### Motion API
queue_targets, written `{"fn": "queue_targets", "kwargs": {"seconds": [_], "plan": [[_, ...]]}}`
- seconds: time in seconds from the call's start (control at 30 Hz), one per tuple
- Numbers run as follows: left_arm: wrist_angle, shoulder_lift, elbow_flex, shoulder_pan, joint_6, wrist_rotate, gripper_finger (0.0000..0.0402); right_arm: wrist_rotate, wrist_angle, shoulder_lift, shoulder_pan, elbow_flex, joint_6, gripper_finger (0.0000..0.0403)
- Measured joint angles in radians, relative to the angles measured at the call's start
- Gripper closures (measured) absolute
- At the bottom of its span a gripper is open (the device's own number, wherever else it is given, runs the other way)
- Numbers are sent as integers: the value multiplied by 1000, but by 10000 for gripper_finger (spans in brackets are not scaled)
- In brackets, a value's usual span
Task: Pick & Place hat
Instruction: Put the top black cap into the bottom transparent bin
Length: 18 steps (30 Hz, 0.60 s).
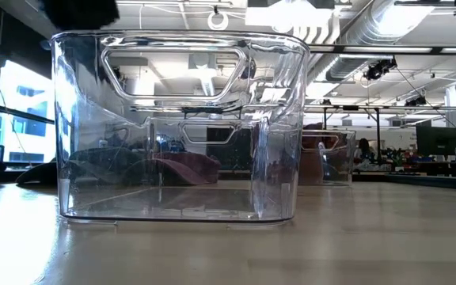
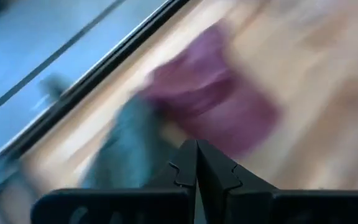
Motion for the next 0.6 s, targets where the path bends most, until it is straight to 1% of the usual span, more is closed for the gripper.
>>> {"fn": "queue_targets", "kwargs": {"seconds": [0.07,0.13,0.2,0.27,0.33,0.43,0.5,0.6], "plan": [[-166,133,117,91,-26,39,380,8,22,0,0,0,-25,233],[-302,246,204,188,-26,84,359,17,47,0,0,0,-56,237],[-374,339,254,278,-8,122,334,23,69,0,0,0,-82,242],[-418,409,262,374,23,167,306,24,86,0,0,0,-113,246],[-406,455,257,468,54,223,277,26,102,0,0,0,-144,250],[-362,495,215,610,91,297,238,52,111,5,0,0,-187,256],[-293,502,192,687,105,327,221,79,121,17,0,0,-227,258],[-170,510,129,777,109,401,212,94,154,48,-2,0,-284,261]]}}
